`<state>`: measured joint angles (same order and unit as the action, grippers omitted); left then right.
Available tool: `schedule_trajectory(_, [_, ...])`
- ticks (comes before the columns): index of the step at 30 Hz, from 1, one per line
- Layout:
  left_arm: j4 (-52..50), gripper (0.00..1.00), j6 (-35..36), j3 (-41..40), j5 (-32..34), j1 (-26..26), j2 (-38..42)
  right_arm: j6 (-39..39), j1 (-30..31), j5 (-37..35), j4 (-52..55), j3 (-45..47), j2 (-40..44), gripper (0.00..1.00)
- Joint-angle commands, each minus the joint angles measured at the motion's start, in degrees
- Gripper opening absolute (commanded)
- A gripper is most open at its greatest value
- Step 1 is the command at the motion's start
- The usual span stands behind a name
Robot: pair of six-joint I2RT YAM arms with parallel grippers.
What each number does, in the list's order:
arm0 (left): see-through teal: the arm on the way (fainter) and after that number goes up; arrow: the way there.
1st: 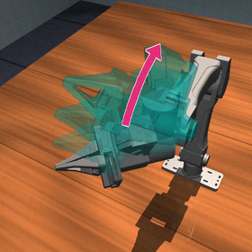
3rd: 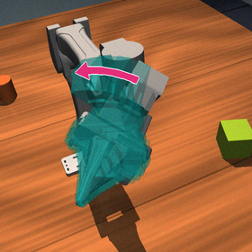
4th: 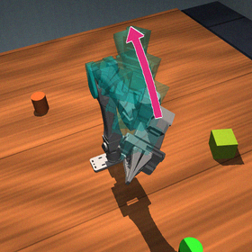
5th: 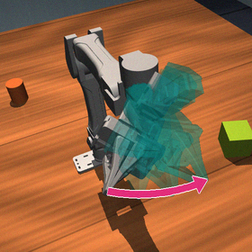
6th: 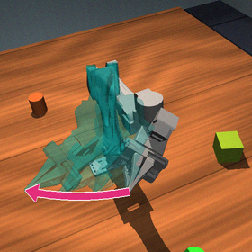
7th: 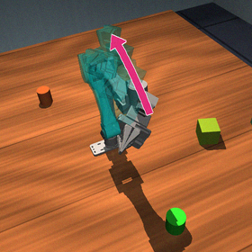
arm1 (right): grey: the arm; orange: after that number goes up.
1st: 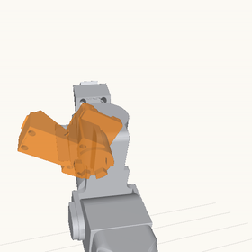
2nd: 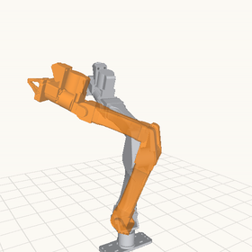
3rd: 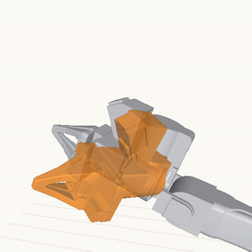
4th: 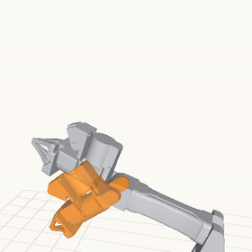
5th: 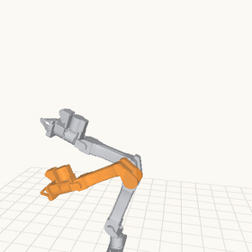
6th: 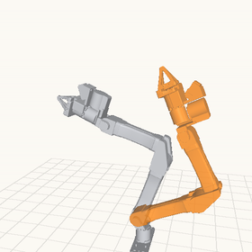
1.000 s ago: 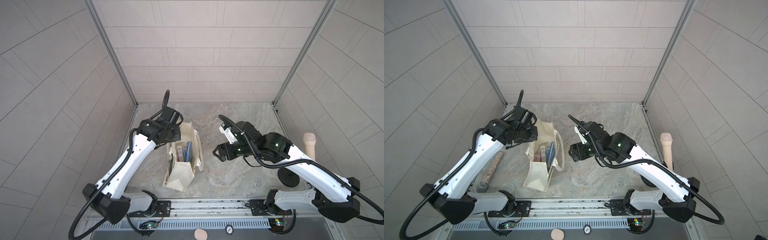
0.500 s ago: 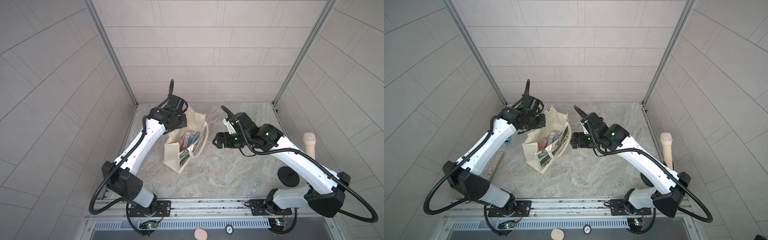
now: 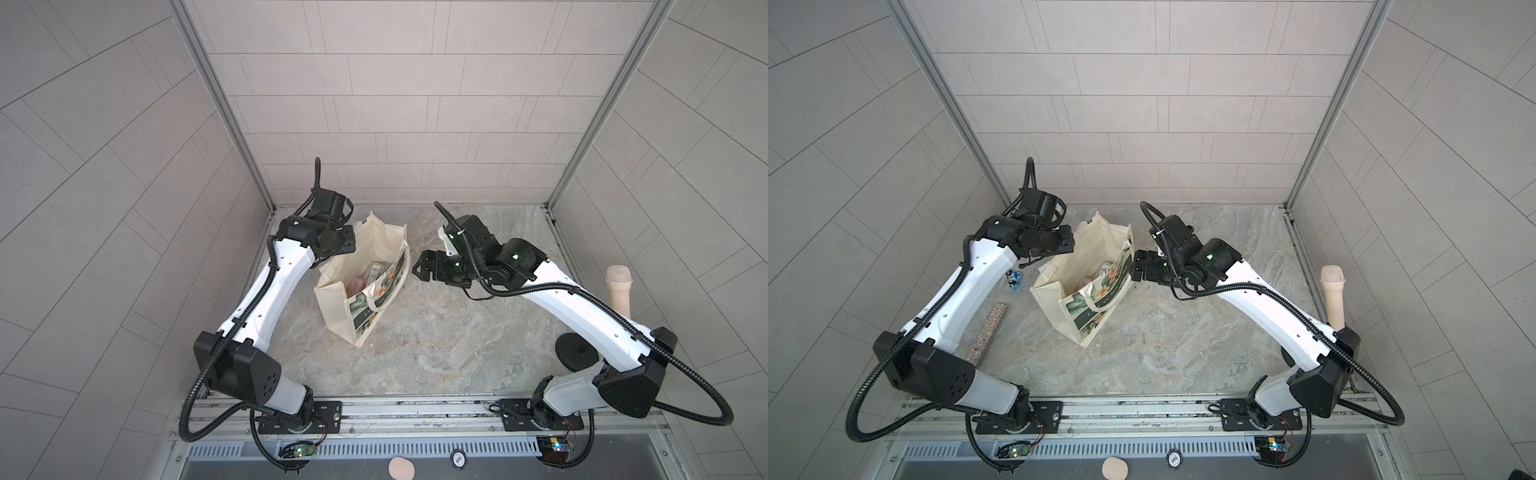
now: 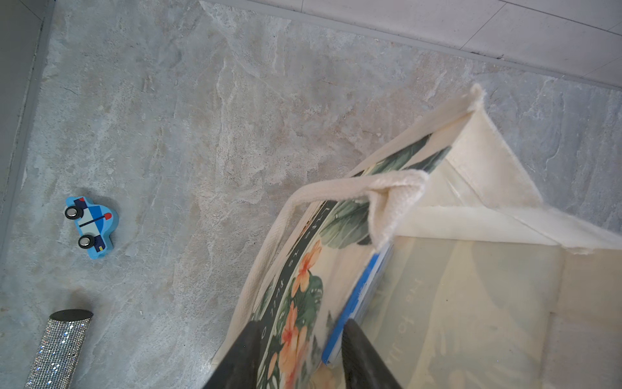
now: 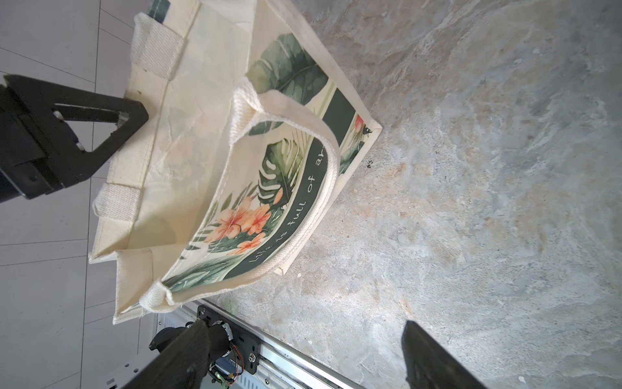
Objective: Take out the compass set from the canvas bag
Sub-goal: Adjust the canvas bag at the center of the board.
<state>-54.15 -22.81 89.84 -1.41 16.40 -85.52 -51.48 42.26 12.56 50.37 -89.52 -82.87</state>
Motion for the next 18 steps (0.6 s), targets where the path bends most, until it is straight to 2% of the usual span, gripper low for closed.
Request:
schedule_trajectory(1, [-0.3,0.45,1.1,-2.0,0.3,-0.4,1.3,-1.3,0.0,0.1,-0.1,0.0,-0.2,0.91])
schedule_trajectory(9, [3.0,0.44,-0.5,-10.4,2.2,-0.6,7.4,0.3,0.8,-1.3,0.5,1.9,0.7,0.9])
schedule_trajectory(11, [3.8,0.36,-0.7,-11.9,1.7,-0.6,8.5,0.3,1.0,-1.8,0.1,2.4,0.8,0.9])
schedule_trajectory(14, [4.5,0.07,-0.7,-12.9,0.5,-0.7,9.1,0.1,1.0,-2.1,-0.6,2.4,0.4,0.89])
schedule_trajectory(15, [4.7,0.0,-0.4,-12.9,0.0,-0.6,9.2,0.1,1.0,-2.2,-0.6,2.0,0.1,0.89])
schedule_trajectory(18, [5.4,0.0,0.2,-12.5,-1.1,-0.6,8.9,0.4,1.0,-2.3,-0.3,0.5,-0.9,0.89])
